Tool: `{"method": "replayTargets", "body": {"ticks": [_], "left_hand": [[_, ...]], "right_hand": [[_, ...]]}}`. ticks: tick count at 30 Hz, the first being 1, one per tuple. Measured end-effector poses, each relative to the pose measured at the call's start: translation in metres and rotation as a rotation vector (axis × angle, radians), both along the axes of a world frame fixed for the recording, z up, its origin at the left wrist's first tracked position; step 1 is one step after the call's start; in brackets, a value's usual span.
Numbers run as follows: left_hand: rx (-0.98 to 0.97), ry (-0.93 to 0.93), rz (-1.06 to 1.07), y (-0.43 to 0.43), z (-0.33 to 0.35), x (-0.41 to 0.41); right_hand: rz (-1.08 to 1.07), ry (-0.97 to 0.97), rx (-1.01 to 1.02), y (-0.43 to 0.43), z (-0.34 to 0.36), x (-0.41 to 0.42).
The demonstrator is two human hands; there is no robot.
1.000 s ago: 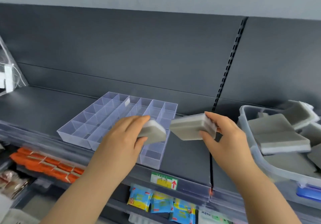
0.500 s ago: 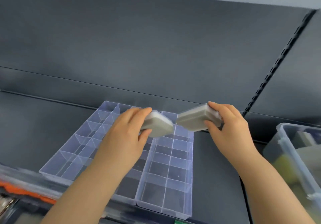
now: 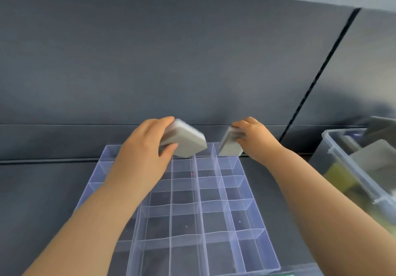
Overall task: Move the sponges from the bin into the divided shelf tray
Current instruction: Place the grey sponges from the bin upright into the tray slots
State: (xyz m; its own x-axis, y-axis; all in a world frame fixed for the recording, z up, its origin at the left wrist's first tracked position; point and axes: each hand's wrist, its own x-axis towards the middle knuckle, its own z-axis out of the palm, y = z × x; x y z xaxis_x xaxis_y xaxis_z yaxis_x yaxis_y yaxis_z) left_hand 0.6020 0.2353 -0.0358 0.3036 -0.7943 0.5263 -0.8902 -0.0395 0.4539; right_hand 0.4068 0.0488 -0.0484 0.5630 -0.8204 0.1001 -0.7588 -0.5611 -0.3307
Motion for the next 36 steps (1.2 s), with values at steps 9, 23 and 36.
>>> {"method": "replayTargets", "body": {"ticks": [9,23,36], "left_hand": [[0.007,-0.012,-0.033,-0.015,-0.008,0.012],[0.049,-0.095,-0.089,-0.058,-0.024,0.006],[0.199,-0.308,-0.146,-0.120,-0.035,-0.021]], "right_hand": [[0.071,0.096,0.014,-0.017,-0.020,0.017],[0.107,0.110,0.034,-0.034,-0.054,0.015],[0.198,-0.010,-0.149,-0.028,-0.066,-0.004]]}}
